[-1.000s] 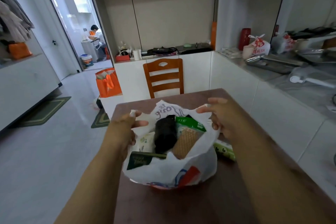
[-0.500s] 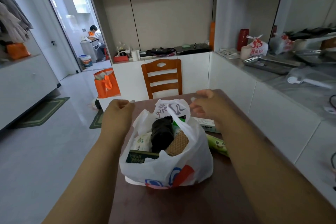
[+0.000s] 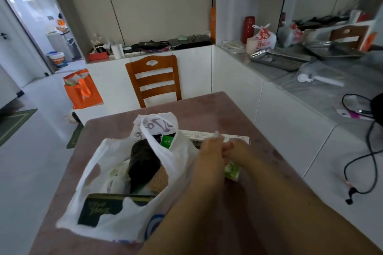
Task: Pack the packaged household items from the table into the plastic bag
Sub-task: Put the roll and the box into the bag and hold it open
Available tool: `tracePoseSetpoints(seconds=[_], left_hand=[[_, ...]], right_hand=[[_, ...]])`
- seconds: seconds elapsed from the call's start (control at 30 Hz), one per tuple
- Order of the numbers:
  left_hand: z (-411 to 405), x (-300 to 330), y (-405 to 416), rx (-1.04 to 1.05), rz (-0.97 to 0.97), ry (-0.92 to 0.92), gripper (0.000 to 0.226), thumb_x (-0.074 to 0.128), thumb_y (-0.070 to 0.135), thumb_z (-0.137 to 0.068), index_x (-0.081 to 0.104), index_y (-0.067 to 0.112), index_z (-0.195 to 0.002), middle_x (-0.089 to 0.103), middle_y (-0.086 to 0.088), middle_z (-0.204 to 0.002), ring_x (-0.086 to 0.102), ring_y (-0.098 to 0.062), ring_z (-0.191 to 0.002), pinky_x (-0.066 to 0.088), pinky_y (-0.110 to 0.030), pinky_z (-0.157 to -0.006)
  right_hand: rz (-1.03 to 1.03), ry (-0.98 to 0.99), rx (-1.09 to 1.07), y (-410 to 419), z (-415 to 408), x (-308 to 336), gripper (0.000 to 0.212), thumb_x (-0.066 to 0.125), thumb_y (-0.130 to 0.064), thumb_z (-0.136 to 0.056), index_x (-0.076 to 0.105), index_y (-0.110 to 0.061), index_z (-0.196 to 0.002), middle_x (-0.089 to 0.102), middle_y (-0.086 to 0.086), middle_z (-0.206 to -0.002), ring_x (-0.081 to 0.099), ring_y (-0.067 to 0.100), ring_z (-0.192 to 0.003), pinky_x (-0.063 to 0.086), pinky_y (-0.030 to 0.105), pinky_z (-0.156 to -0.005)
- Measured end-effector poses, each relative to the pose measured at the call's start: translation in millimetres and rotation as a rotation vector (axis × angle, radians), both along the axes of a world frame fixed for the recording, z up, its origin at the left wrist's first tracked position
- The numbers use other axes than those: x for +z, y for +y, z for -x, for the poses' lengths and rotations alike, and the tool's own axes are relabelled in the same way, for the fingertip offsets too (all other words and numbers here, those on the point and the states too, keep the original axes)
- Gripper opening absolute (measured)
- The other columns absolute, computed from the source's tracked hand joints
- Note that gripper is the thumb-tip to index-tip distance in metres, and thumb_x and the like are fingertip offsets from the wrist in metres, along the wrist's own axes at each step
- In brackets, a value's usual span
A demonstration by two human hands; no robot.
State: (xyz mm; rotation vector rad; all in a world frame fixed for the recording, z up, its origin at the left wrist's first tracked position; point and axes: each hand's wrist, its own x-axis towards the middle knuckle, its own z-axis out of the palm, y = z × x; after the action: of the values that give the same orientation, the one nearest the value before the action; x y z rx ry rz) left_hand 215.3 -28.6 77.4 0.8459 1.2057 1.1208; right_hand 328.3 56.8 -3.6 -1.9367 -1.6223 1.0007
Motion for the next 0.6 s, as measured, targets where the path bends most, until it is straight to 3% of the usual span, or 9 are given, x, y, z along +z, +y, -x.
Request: tracePoseSetpoints(seconds=[0.07, 0.1, 0.2, 0.23, 0.27, 0.33, 0.4, 0.5, 0.6], left_hand=[[-13.6, -26.3, 10.3, 0.064, 0.136, -0.106, 0.043, 0.037, 0.042, -0.099, 0.065, 0.012, -0.085, 0.068, 0.000, -0.081, 0.063, -0.015, -0.080, 0.048, -0.030, -0.080], [-16.2, -37.2, 17.4, 0.108, 0.203, -0.164, 0.045, 0.036, 0.046, -0.098, 0.064, 0.011, -0.095, 0.066, 0.003, -0.080, 0.061, -0.011, -0.076, 0.048, -0.027, -0.078], [-19.5, -58.1, 38.8, 0.242, 0.360, -0.324, 0.056, 0.037, 0.051, -0.096, 0.050, 0.010, -0.133, 0.060, 0.003, -0.101, 0.051, -0.005, -0.066, 0.048, -0.015, -0.046], [-19.9, -64.9, 43.7, 0.289, 0.378, -0.362, 0.058, 0.039, 0.050, -0.096, 0.045, 0.010, -0.139, 0.058, -0.001, -0.111, 0.050, -0.007, -0.067, 0.050, -0.017, -0.048], [-21.5, -72.1, 48.9, 0.324, 0.381, -0.391, 0.058, 0.040, 0.048, -0.097, 0.041, 0.011, -0.141, 0.054, -0.003, -0.116, 0.054, -0.010, -0.072, 0.052, -0.023, -0.060], [-28.9, -84.7, 57.6, 0.339, 0.366, -0.406, 0.052, 0.045, 0.038, -0.097, 0.042, 0.006, -0.138, 0.056, -0.014, -0.126, 0.062, -0.029, -0.097, 0.050, -0.041, -0.089], [-37.4, -96.6, 65.2, 0.313, 0.404, -0.345, 0.040, 0.049, 0.029, -0.097, 0.053, -0.003, -0.120, 0.062, -0.027, -0.118, 0.061, -0.040, -0.103, 0.047, -0.052, -0.098], [-48.4, -103.3, 74.9, 0.294, 0.440, -0.445, 0.017, 0.054, 0.024, -0.095, 0.052, 0.007, -0.094, 0.063, -0.020, -0.090, 0.062, -0.035, -0.080, 0.048, -0.057, -0.092], [-50.7, -113.0, 84.2, 0.299, 0.455, -0.572, 0.016, 0.057, 0.019, -0.094, 0.053, 0.005, -0.099, 0.064, -0.023, -0.098, 0.062, -0.040, -0.095, 0.045, -0.060, -0.094]], right_hand=[[0.077, -0.104, 0.170, 5.8, -6.0, -22.5, 0.009, 0.061, -0.019, -0.083, 0.069, -0.018, -0.087, 0.069, 0.006, -0.098, 0.064, 0.025, -0.095, 0.052, 0.037, -0.089], [0.111, -0.160, 0.223, 8.3, -8.8, -32.2, 0.016, 0.063, -0.020, -0.083, 0.069, -0.017, -0.098, 0.067, 0.007, -0.108, 0.062, 0.024, -0.102, 0.049, 0.034, -0.092], [0.129, -0.229, 0.294, 14.9, -15.3, -49.2, 0.054, 0.075, -0.024, -0.074, 0.059, -0.014, -0.125, 0.061, 0.004, -0.128, 0.057, 0.021, -0.114, 0.043, 0.024, -0.090], [0.134, -0.223, 0.294, 16.7, -17.5, -49.9, 0.056, 0.076, -0.024, -0.072, 0.059, -0.014, -0.125, 0.061, 0.004, -0.128, 0.057, 0.021, -0.113, 0.043, 0.024, -0.089], [0.143, -0.195, 0.278, 19.6, -20.7, -48.0, 0.053, 0.076, -0.023, -0.072, 0.061, -0.015, -0.122, 0.062, 0.004, -0.125, 0.059, 0.020, -0.110, 0.045, 0.025, -0.087], [0.158, -0.059, 0.217, 24.5, -30.4, -37.3, 0.034, 0.073, -0.024, -0.073, 0.069, -0.018, -0.106, 0.067, 0.005, -0.110, 0.062, 0.020, -0.099, 0.049, 0.029, -0.083], [0.178, 0.022, 0.199, 27.5, -46.1, -24.7, 0.008, 0.071, -0.028, -0.074, 0.072, -0.022, -0.079, 0.069, -0.001, -0.087, 0.065, 0.015, -0.086, 0.051, 0.026, -0.077], [0.254, 0.032, 0.239, 33.8, -66.1, -8.1, 0.025, 0.069, -0.042, -0.077, 0.071, -0.025, -0.059, 0.067, -0.017, -0.054, 0.063, -0.003, -0.055, 0.046, 0.010, -0.051], [0.069, -0.127, 0.135, 58.7, -73.7, -4.6, 0.032, 0.058, -0.040, -0.089, 0.067, -0.018, -0.068, 0.064, -0.004, -0.065, 0.057, 0.013, -0.065, 0.043, 0.023, -0.058]])
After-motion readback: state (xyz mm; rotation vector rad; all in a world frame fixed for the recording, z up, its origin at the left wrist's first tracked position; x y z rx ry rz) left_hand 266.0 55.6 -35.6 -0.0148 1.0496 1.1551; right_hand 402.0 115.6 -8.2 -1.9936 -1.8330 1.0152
